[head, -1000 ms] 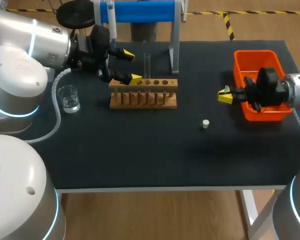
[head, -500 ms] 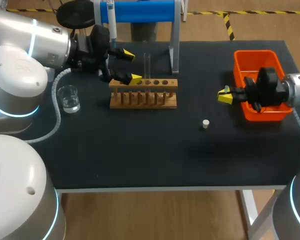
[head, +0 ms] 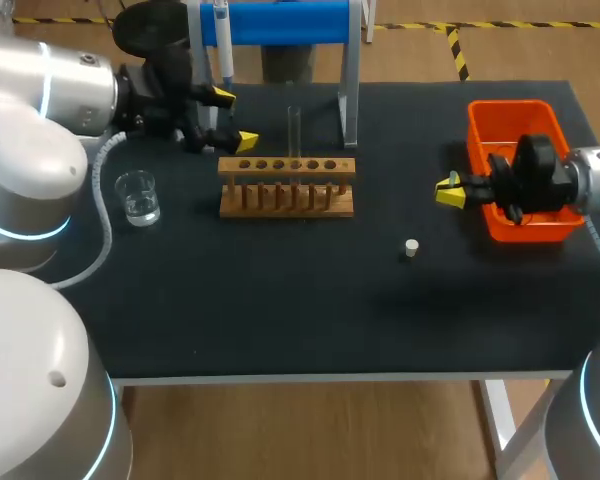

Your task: Invert the test tube, pick up the pipette, mount the tip to pipette, aspirate from beaker and dispense into the tube, eject the tip, return the pipette, and cap with the stopper.

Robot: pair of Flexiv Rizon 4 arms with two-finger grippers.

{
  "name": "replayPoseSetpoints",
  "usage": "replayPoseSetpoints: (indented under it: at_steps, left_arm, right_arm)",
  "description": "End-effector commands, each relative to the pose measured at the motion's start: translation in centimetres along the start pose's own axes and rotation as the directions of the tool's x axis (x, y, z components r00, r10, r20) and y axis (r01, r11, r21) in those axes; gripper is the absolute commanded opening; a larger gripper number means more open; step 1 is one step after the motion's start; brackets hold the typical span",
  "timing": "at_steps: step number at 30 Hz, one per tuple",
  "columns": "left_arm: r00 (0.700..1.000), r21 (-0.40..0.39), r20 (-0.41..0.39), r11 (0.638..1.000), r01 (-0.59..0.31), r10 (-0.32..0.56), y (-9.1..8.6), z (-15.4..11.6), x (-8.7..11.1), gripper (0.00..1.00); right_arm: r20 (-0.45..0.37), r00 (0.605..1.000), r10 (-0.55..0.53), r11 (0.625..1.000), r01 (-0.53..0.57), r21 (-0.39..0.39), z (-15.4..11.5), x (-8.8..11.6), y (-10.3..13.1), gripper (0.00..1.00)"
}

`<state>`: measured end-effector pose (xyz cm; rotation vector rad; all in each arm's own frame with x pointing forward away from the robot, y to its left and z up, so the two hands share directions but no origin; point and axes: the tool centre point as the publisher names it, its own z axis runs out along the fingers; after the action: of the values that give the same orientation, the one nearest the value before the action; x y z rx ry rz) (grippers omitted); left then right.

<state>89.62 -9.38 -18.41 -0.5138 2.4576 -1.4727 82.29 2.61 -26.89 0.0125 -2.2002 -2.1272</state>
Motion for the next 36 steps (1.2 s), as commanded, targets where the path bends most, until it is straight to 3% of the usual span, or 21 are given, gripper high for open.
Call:
replayPoseSetpoints:
  at_steps: [1, 5, 17, 36]
  left_arm:
    - [0.999, 0.001, 0.039, 1.0, 0.003, -0.003, -0.2, 0.1, -0.8, 1.0]
    - [0.995, -0.002, 0.102, 1.0, 0.01, -0.01, -0.3, 0.2, -2.4, 1.0]
    - [0.98, 0.014, 0.196, 1.0, 0.025, -0.028, -0.3, 0.5, -6.1, 1.0]
    - [0.88, 0.038, 0.46, 0.993, 0.113, -0.118, -1.1, 1.9, -10.6, 1.0]
  right_arm:
    - [0.001, 1.0, 0.0, 1.0, 0.0, 0.003, -0.1, 0.1, 0.1, 0.0]
    - [0.001, 1.0, 0.0, 1.0, 0.0, 0.003, -0.1, 0.1, 0.1, 0.0]
    - [0.001, 1.0, 0.0, 1.0, 0.0, 0.003, -0.1, 0.1, 0.1, 0.0]
    - [0.001, 1.0, 0.0, 1.0, 0.0, 0.003, -0.1, 0.1, 0.1, 0.0]
